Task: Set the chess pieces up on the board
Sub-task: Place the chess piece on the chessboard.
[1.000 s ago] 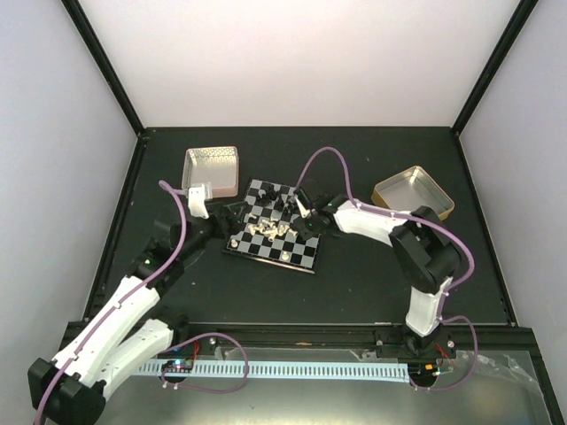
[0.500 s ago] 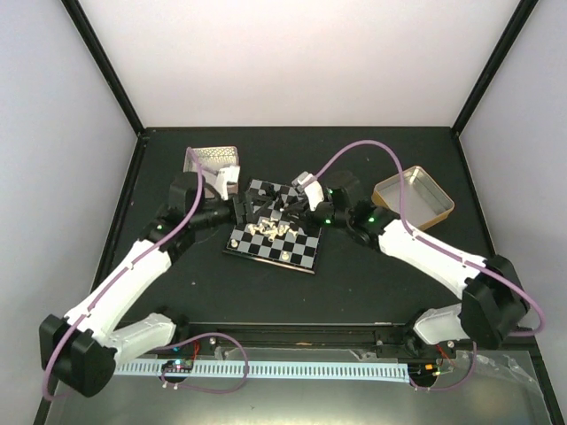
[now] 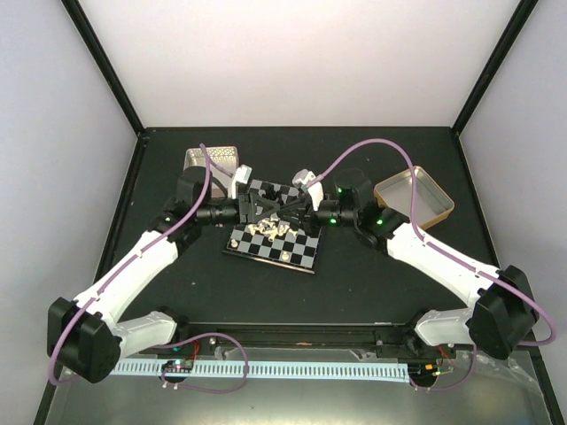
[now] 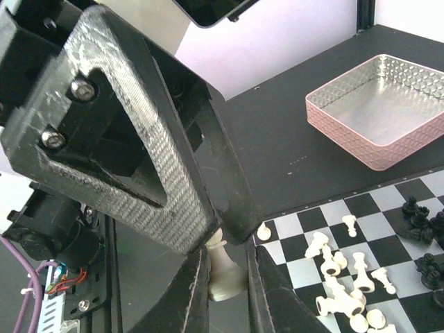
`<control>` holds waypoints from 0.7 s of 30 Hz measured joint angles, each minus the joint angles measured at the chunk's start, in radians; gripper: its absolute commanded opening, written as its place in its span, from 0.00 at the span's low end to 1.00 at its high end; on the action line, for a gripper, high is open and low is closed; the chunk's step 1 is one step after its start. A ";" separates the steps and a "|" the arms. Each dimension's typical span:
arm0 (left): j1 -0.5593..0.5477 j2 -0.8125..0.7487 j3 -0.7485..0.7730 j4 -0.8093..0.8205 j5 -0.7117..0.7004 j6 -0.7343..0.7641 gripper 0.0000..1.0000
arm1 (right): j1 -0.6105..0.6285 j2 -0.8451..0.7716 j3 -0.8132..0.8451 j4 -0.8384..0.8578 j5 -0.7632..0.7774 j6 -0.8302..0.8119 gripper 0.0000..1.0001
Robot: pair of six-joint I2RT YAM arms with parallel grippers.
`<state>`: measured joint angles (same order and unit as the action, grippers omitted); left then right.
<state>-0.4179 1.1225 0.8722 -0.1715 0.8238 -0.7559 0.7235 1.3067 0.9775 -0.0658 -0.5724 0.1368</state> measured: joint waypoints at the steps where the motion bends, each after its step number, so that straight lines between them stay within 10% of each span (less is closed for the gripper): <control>1: 0.000 0.000 -0.004 0.009 0.008 -0.009 0.27 | 0.000 0.000 0.000 0.004 -0.005 0.000 0.02; 10: 0.002 0.003 -0.025 0.067 0.041 -0.063 0.02 | -0.001 0.001 -0.001 0.011 -0.011 0.003 0.07; 21: 0.003 -0.005 -0.022 -0.024 -0.053 0.007 0.02 | 0.000 -0.002 -0.018 0.023 0.068 0.069 0.62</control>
<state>-0.4152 1.1179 0.8501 -0.1959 0.7704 -0.7486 0.7235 1.3052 0.9596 -0.0433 -0.5045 0.2058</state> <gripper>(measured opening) 0.069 0.540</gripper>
